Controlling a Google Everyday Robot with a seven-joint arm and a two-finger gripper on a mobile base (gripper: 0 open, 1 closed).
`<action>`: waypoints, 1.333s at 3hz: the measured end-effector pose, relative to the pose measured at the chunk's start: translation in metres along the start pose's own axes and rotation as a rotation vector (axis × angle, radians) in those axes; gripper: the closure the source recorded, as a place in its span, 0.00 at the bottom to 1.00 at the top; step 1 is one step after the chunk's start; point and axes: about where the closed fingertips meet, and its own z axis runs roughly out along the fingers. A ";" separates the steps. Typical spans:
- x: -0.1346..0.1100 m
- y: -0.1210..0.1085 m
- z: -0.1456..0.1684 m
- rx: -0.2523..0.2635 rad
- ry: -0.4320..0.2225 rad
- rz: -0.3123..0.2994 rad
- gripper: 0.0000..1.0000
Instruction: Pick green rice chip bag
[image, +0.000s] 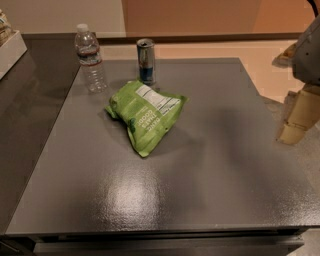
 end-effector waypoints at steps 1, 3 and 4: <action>0.000 0.000 0.000 0.000 0.000 0.000 0.00; -0.028 -0.001 0.011 -0.021 -0.028 0.007 0.00; -0.074 -0.002 0.029 -0.058 -0.072 0.019 0.00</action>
Offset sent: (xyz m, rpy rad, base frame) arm 0.0438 0.1233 -0.0230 0.1434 0.0829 0.0188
